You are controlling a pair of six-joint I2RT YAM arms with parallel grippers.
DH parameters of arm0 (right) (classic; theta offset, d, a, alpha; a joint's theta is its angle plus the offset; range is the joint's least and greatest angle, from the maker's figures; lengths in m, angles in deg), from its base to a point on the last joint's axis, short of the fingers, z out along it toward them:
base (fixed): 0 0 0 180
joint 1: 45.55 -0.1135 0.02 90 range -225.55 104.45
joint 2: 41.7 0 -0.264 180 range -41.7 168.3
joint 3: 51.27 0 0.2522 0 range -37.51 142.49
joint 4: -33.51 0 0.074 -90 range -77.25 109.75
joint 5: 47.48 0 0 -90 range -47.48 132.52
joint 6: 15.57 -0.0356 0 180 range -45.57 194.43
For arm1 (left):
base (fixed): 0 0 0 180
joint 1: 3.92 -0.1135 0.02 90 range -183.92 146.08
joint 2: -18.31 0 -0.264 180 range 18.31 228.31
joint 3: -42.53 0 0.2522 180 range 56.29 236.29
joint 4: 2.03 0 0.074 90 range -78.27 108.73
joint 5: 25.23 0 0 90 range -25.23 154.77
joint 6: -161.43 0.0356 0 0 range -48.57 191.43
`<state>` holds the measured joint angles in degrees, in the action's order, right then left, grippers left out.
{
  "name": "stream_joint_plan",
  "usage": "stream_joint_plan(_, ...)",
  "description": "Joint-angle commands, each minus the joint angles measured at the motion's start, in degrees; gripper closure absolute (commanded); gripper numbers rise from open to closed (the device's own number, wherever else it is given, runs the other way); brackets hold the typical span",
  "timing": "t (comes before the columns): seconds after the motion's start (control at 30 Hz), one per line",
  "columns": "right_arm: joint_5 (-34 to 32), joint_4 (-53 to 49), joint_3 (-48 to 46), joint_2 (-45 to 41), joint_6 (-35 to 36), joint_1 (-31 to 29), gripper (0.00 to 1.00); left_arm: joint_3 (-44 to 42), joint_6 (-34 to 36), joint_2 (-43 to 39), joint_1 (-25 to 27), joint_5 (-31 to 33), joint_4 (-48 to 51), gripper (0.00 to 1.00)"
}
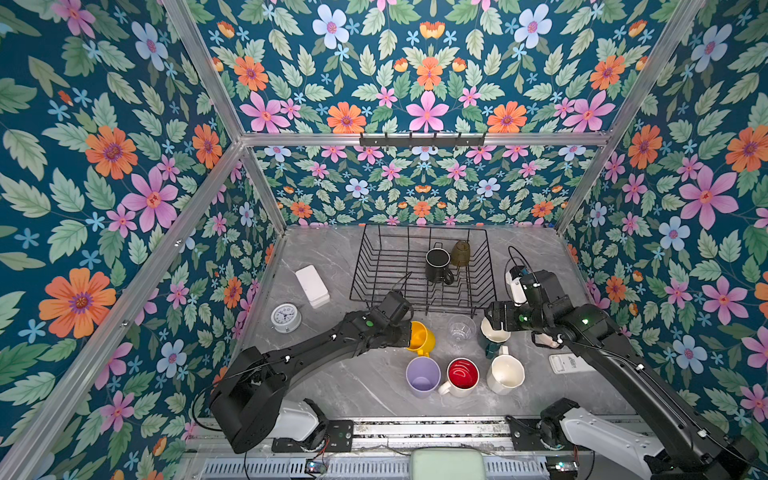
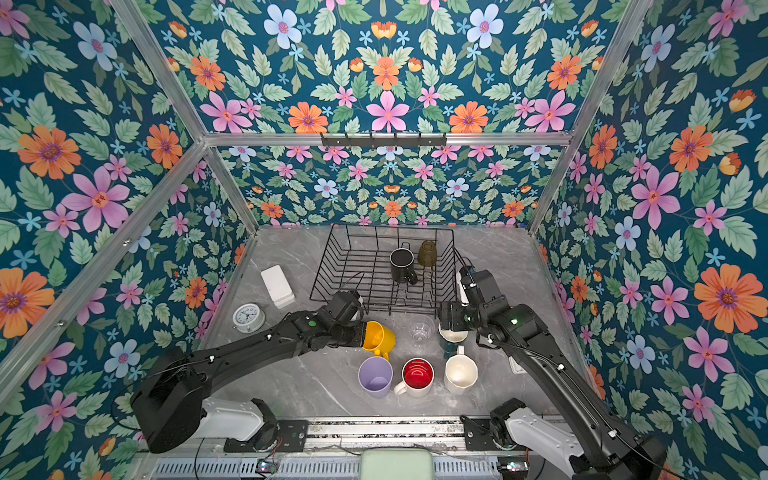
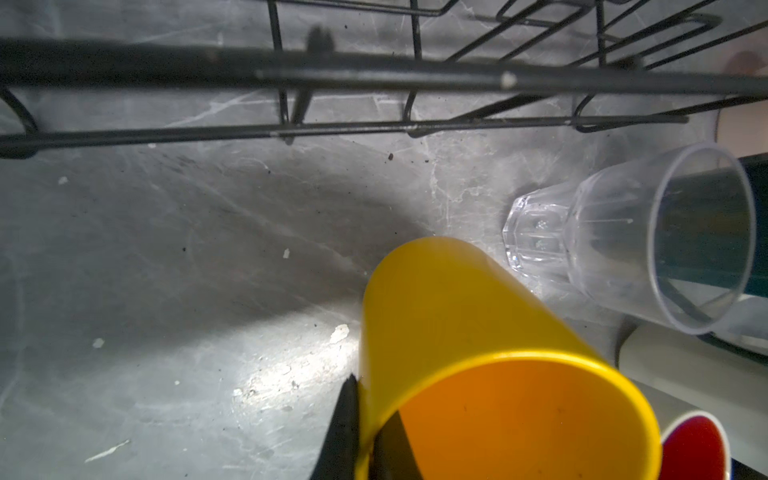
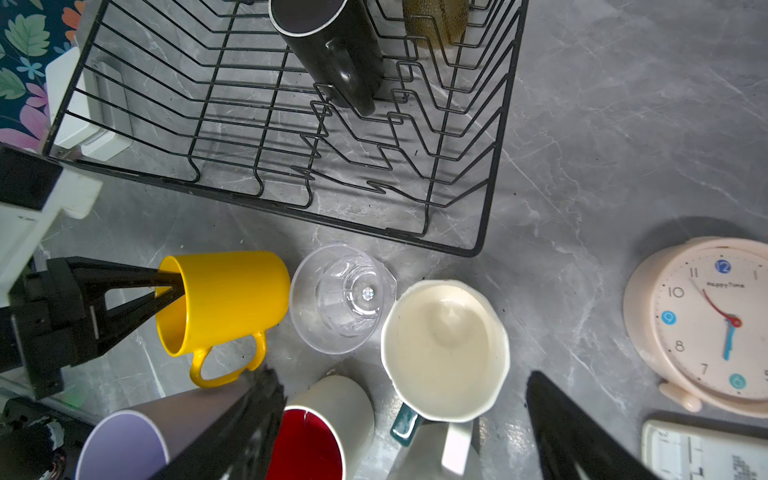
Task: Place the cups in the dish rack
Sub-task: 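Lift the yellow mug toward the right gripper while the right gripper reaches to meet it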
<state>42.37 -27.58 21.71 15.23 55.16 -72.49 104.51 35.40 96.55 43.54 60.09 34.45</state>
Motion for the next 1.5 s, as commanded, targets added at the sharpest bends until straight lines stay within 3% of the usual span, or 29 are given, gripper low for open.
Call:
stream_joint_plan(0.0,0.6,0.7,0.3,-0.4,0.1,-0.1,0.09,0.0,-1.1,-1.8,-0.1,-1.3,-2.1,1.0)
stream_joint_plan(0.57,5.3,2.1,2.6,-3.0,-1.9,-0.1,0.09,1.7,3.4,-18.5,-0.6,1.0,-1.6,1.0)
stream_joint_plan(0.77,9.7,4.0,3.2,-4.5,-3.1,-0.1,0.09,0.5,5.7,-25.3,-0.7,-0.2,-7.8,1.0)
stream_joint_plan(0.87,14.8,6.6,2.7,-5.3,-3.4,-0.1,0.09,-1.5,5.8,-27.9,-0.7,-2.6,-13.7,1.0)
stream_joint_plan(1.13,32.9,19.7,-0.8,-8.7,-7.9,-0.1,0.07,-5.4,3.1,-26.6,-1.1,-16.2,-32.4,1.0)
stream_joint_plan(1.3,38.9,24.3,-2.5,-9.3,-10.4,-0.1,0.06,-7.1,2.0,-24.7,-1.2,-23.5,-40.7,1.0)
stream_joint_plan(1.47,39.5,24.6,-3.3,-9.2,-11.0,-0.1,0.06,-9.2,0.2,-24.0,-1.4,-27.3,-47.5,1.0)
